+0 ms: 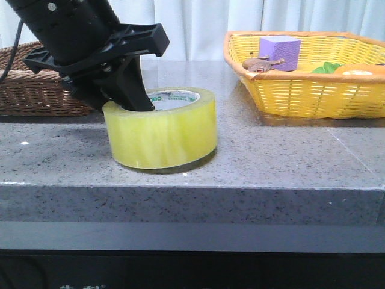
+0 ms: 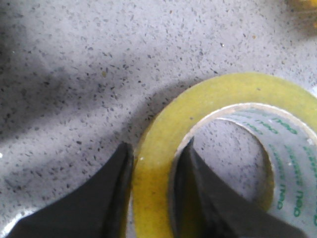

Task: Transfer tape with both arms
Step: 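Lift the tape roll with the left gripper into the brown basket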

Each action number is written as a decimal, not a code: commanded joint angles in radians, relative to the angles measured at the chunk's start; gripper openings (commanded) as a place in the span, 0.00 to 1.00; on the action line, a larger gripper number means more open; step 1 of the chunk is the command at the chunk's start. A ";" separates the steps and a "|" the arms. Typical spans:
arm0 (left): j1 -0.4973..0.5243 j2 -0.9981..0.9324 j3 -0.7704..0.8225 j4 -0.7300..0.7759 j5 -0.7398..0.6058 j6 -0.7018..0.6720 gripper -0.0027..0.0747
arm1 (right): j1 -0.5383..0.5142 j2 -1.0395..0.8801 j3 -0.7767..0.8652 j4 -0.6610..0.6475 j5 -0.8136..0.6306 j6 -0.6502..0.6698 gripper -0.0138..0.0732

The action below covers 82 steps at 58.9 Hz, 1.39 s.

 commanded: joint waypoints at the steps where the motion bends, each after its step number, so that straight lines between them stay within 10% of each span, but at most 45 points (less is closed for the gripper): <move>1: -0.007 -0.065 -0.070 -0.013 -0.041 -0.004 0.13 | -0.005 0.010 -0.029 0.008 -0.080 -0.005 0.07; 24: 0.075 -0.125 -0.353 0.171 -0.050 -0.004 0.13 | -0.005 0.010 -0.029 0.008 -0.080 -0.005 0.07; 67: 0.526 0.124 -0.370 0.184 -0.098 -0.004 0.13 | -0.005 0.010 -0.029 0.008 -0.075 -0.005 0.07; 82: 0.508 0.152 -0.368 0.177 -0.078 -0.004 0.31 | -0.005 0.010 -0.029 0.008 -0.074 -0.005 0.07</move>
